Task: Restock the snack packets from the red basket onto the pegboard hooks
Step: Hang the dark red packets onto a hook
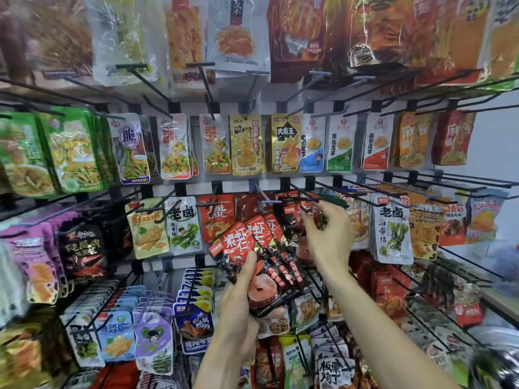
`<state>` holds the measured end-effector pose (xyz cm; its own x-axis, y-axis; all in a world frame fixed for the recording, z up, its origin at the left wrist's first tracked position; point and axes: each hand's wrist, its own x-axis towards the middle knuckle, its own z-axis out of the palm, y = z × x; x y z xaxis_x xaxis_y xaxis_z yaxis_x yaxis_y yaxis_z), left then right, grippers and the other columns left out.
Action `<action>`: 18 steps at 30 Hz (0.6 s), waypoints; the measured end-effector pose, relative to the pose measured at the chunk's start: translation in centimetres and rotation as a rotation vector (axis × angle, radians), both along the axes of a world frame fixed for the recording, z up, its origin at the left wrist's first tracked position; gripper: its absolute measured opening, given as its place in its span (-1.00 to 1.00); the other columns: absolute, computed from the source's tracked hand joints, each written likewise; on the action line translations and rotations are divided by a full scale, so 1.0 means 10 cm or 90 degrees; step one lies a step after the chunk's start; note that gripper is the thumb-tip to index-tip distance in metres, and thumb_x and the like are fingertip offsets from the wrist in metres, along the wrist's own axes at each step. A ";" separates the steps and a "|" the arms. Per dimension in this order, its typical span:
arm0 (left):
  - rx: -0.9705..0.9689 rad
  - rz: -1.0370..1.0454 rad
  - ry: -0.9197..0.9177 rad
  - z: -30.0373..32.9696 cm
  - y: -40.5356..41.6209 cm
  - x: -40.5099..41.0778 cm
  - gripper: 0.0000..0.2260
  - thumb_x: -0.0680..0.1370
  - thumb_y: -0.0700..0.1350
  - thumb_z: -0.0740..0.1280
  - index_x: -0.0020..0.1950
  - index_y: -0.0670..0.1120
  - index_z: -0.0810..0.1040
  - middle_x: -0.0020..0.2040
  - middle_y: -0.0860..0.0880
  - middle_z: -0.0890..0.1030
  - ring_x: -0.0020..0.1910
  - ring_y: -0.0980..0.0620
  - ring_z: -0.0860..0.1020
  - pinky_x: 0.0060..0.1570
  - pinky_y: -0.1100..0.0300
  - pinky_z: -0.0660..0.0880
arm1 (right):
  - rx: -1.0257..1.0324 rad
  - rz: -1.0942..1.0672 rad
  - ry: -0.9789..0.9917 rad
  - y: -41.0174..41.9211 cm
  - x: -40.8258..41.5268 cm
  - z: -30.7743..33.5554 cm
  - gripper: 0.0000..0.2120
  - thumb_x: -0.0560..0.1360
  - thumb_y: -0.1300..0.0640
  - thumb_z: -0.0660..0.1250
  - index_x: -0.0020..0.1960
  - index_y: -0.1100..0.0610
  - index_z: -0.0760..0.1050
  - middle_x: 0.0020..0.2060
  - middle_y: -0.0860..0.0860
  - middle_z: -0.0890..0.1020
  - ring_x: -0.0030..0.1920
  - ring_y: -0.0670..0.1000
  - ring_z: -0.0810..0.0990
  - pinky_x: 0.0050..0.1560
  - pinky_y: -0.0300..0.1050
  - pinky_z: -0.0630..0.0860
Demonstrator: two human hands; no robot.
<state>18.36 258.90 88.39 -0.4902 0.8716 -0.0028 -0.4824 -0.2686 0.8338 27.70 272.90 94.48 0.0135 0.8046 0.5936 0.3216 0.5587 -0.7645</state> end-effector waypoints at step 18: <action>-0.120 0.056 -0.042 -0.18 0.14 0.00 0.10 0.19 0.35 0.69 0.45 -0.35 0.46 0.41 -0.38 0.52 0.12 -0.34 0.66 -0.30 -0.08 0.66 | -0.041 0.181 0.192 -0.27 0.37 -0.13 -0.74 0.67 0.26 0.30 0.22 -0.04 0.62 -0.06 -0.08 0.64 -0.30 -0.27 0.57 -0.29 -0.35 0.47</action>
